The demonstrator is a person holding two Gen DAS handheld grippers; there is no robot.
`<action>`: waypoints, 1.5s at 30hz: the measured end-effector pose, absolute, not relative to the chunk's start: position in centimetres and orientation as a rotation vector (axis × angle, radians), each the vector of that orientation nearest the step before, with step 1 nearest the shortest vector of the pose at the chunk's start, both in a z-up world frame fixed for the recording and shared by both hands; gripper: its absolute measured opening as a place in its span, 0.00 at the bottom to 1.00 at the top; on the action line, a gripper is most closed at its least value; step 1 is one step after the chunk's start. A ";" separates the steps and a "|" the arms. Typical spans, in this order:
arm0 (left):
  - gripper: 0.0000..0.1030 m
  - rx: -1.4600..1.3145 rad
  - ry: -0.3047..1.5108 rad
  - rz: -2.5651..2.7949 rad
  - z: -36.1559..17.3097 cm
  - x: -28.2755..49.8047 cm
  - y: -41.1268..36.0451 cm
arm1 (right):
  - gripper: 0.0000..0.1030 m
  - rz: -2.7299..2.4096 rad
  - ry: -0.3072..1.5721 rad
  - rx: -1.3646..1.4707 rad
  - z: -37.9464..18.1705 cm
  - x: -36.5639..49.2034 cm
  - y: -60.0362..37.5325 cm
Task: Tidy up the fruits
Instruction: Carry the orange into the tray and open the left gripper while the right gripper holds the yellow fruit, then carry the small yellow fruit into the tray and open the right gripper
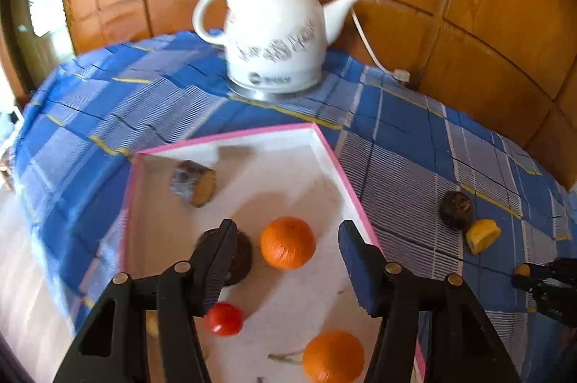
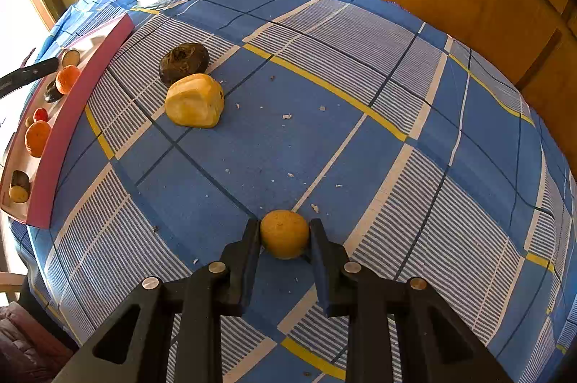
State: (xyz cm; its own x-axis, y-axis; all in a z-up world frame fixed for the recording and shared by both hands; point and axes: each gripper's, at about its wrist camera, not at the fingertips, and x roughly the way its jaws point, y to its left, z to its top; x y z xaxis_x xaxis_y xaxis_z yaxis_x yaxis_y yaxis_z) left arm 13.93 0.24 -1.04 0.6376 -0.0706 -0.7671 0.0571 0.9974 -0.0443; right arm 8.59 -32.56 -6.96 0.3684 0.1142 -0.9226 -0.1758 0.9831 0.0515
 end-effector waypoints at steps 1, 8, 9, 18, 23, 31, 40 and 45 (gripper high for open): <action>0.57 -0.016 0.857 -0.061 -0.6 13.1 0.4 | 0.26 0.186 1.179 -0.060 -7.0 8.6 -32.6; 0.57 -0.007 0.829 0.011 -0.2 9.3 1.2 | 0.26 0.185 1.178 -0.062 -7.0 8.6 -32.5; 0.57 -0.010 0.827 0.016 -0.2 8.9 1.3 | 0.26 0.184 1.177 -0.063 -7.0 8.6 -32.5; 0.58 -0.013 0.790 0.004 0.4 5.6 0.7 | 0.26 0.173 1.172 -0.060 -6.9 8.4 -32.5; 0.58 -0.023 0.794 0.000 0.4 4.8 0.9 | 0.26 0.173 1.167 -0.062 -6.9 8.3 -32.5; 0.58 -0.038 0.808 0.013 0.1 4.2 1.9 | 0.26 0.169 1.164 -0.065 -6.9 8.3 -32.5; 0.58 -0.060 0.820 0.037 -0.4 3.7 3.2 | 0.26 0.160 1.160 -0.080 -6.8 8.2 -32.2; 0.58 -0.076 0.814 0.056 -0.4 3.5 4.3 | 0.26 0.162 1.169 -0.087 -6.5 8.1 -31.7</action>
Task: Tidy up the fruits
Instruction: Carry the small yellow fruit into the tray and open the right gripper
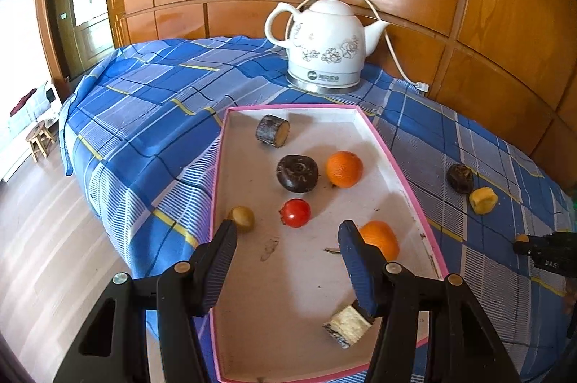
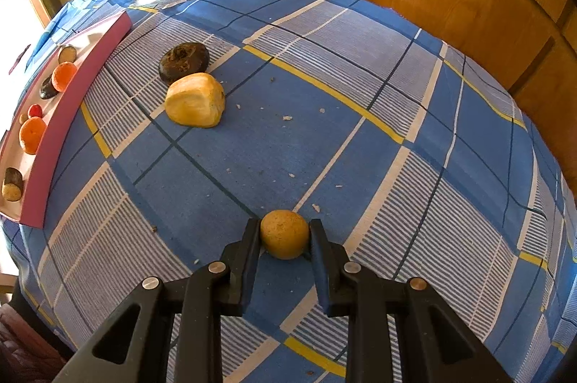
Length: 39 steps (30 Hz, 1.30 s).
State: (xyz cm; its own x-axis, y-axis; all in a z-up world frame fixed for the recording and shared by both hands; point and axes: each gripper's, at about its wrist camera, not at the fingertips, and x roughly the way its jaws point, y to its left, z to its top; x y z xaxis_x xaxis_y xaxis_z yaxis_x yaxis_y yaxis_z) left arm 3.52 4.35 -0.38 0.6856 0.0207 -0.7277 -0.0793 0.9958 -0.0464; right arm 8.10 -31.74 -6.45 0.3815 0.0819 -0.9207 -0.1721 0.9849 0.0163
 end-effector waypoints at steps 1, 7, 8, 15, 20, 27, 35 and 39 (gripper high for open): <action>0.58 -0.078 0.813 0.060 -0.4 3.5 4.6 | 0.26 0.172 1.171 -0.083 -6.2 8.0 -31.5; 0.58 -0.102 0.810 0.105 -0.7 3.4 6.7 | 0.26 0.294 1.096 -0.057 -2.4 7.6 -28.2; 0.58 -0.107 0.809 0.111 -0.7 3.4 7.0 | 0.26 0.325 1.080 -0.056 -1.7 7.6 -27.1; 0.58 -0.138 0.798 0.142 -0.6 3.0 8.8 | 0.26 0.533 0.994 -0.028 1.4 8.4 -18.5; 0.58 -0.151 0.793 0.140 -0.5 2.7 9.5 | 0.26 0.604 0.979 -0.012 1.5 9.9 -12.9; 0.58 -0.157 0.792 0.130 -0.7 2.5 9.8 | 0.27 0.626 1.000 -0.012 0.1 11.9 -7.8; 0.58 -0.166 0.817 0.123 -1.7 2.7 9.9 | 0.31 0.610 1.079 -0.030 -3.2 14.2 -4.9; 0.58 -0.160 0.821 0.119 -1.9 2.7 9.6 | 0.31 0.601 1.075 0.003 -3.2 14.1 -6.0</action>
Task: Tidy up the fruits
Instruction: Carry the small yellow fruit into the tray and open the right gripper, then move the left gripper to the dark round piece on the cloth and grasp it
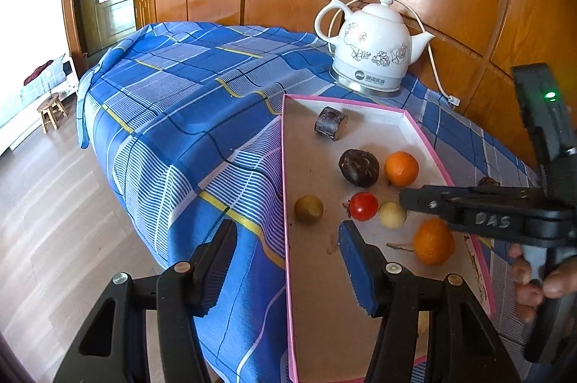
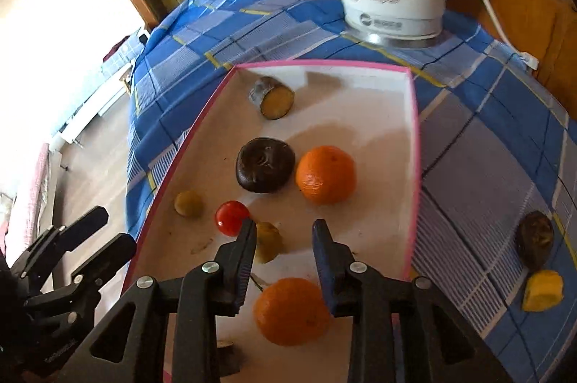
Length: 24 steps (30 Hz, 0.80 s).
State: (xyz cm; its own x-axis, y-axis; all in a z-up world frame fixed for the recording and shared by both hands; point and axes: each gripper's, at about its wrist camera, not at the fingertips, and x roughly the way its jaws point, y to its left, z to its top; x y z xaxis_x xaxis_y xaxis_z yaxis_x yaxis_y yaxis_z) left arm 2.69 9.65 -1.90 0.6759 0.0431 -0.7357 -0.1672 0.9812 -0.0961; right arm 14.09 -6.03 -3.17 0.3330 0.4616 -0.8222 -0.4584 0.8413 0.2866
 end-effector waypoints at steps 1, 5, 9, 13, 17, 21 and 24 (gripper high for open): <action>0.58 -0.160 0.822 0.117 -1.9 2.7 9.6 | 0.31 0.600 1.068 0.018 -2.9 14.0 -6.6; 0.58 -0.151 0.819 0.106 -1.7 2.8 9.1 | 0.31 0.582 1.028 0.083 -1.4 13.3 -9.1; 0.58 -0.134 0.811 0.087 -1.3 2.6 8.2 | 0.32 0.558 0.984 0.126 0.2 12.3 -11.5; 0.58 -0.106 0.800 0.060 -0.7 2.6 7.1 | 0.33 0.522 0.964 0.117 1.1 11.3 -13.9; 0.58 -0.094 0.798 0.037 -0.4 2.6 6.0 | 0.34 0.489 0.962 0.111 1.2 10.4 -16.1; 0.58 -0.072 0.793 0.013 0.0 2.5 4.9 | 0.34 0.460 0.971 0.102 0.7 9.6 -17.6; 0.58 -0.059 0.792 -0.001 0.1 2.4 4.2 | 0.34 0.446 0.974 0.101 0.5 9.2 -18.5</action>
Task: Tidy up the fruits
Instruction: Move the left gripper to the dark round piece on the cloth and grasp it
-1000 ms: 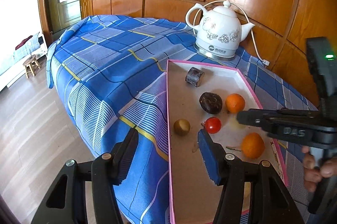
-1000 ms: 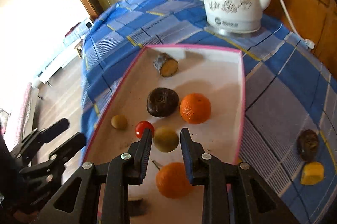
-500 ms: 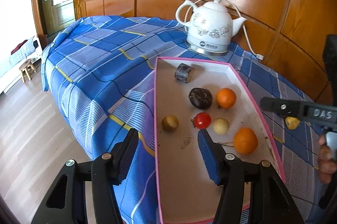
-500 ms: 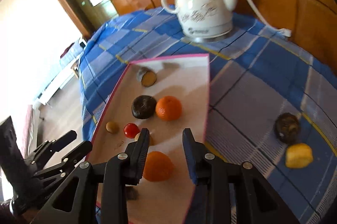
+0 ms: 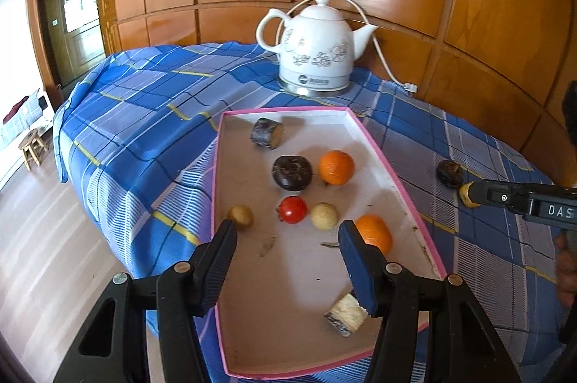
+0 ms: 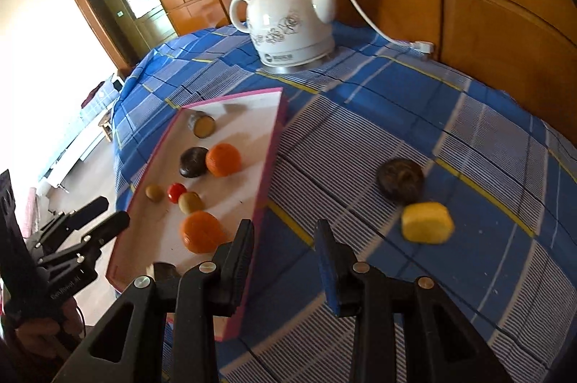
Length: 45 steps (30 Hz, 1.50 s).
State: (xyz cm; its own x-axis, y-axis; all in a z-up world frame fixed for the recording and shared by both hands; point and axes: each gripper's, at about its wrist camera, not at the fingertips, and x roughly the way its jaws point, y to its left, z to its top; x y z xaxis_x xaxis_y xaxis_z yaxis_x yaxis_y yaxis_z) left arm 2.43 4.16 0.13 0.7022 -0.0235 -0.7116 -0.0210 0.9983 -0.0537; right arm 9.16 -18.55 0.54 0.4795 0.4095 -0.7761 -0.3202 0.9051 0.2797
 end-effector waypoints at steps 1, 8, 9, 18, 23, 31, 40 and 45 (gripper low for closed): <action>0.58 -0.054 0.793 -0.005 0.2 2.4 4.0 | 0.34 0.441 0.973 0.101 0.5 9.0 -18.9; 0.58 -0.027 0.794 -0.036 0.4 2.4 2.6 | 0.34 0.405 0.966 0.083 0.9 8.2 -21.0; 0.58 -0.024 0.794 -0.039 0.4 2.5 2.4 | 0.34 0.399 0.964 0.081 1.0 8.1 -21.3; 0.58 0.017 0.803 -0.078 0.5 2.8 0.3 | 0.34 0.325 0.950 0.082 1.6 7.6 -25.4; 0.60 0.042 0.806 -0.095 0.5 3.2 -0.8 | 0.34 0.283 0.954 0.056 1.5 7.5 -27.4; 0.60 0.085 0.811 -0.137 0.7 4.2 -2.9 | 0.34 0.166 0.968 0.086 -0.1 7.8 -32.5; 0.60 0.091 0.828 -0.260 1.9 7.0 -7.1 | 0.34 0.069 1.008 0.212 -1.9 8.3 -36.4; 0.53 0.092 0.887 -0.330 1.0 9.0 -10.2 | 0.34 0.081 1.028 0.203 -2.1 8.4 -36.2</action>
State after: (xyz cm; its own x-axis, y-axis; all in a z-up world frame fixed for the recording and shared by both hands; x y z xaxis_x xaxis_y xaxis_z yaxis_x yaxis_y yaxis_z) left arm 9.04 -10.16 1.01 0.5846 -0.2446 -0.7736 0.3206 0.9455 -0.0567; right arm 8.42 -36.17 -2.10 0.5157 0.1619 -0.8414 0.0282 0.9782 0.2056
